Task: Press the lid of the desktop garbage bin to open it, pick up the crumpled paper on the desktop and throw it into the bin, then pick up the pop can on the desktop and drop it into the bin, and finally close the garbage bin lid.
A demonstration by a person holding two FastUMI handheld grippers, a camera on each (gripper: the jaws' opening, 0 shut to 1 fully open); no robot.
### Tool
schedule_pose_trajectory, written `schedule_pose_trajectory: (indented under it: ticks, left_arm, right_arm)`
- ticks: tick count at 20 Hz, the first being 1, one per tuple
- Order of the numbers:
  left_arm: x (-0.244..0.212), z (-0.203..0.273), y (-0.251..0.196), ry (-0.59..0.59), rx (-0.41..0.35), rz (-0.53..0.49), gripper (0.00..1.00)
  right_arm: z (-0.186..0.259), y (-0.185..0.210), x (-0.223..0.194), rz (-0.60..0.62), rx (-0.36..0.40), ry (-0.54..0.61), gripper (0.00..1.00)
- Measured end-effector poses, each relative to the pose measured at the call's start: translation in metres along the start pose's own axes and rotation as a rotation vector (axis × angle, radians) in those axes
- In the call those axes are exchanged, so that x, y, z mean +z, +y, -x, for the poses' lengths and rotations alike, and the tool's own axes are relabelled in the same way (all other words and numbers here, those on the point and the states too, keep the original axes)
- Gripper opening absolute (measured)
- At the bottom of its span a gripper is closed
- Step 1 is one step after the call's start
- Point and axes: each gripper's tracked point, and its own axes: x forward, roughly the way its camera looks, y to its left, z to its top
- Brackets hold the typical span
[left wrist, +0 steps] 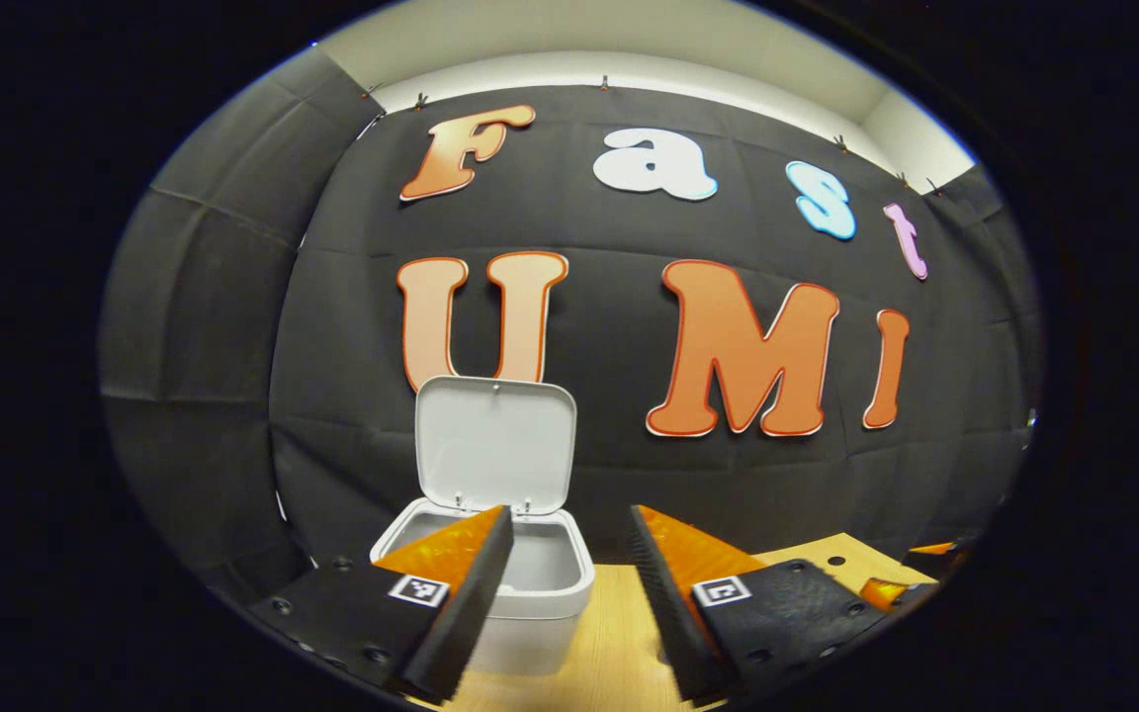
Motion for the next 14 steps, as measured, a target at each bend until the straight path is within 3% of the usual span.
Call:
schedule_pose_trajectory:
  ticks: [2, 7, 9, 14]
  left_arm:
    - [-0.002, 0.016, -0.017, 0.009, -0.019, 0.016, 0.97]
    - [-0.005, 0.040, -0.043, 0.040, -0.046, -0.005, 0.96]
    - [-0.007, 0.047, -0.048, 0.055, -0.047, -0.035, 0.96]
    - [-0.020, 0.056, -0.046, 0.111, -0.016, -0.064, 0.96]
  right_arm:
    - [-0.025, 0.002, -0.039, 0.035, 0.010, 0.066, 0.94]
    - [-0.080, 0.007, -0.140, 0.038, 0.022, 0.290, 0.95]
    - [-0.091, 0.013, -0.166, 0.069, 0.026, 0.340, 0.95]
    - [-0.115, 0.016, -0.209, 0.018, 0.012, 0.430, 0.95]
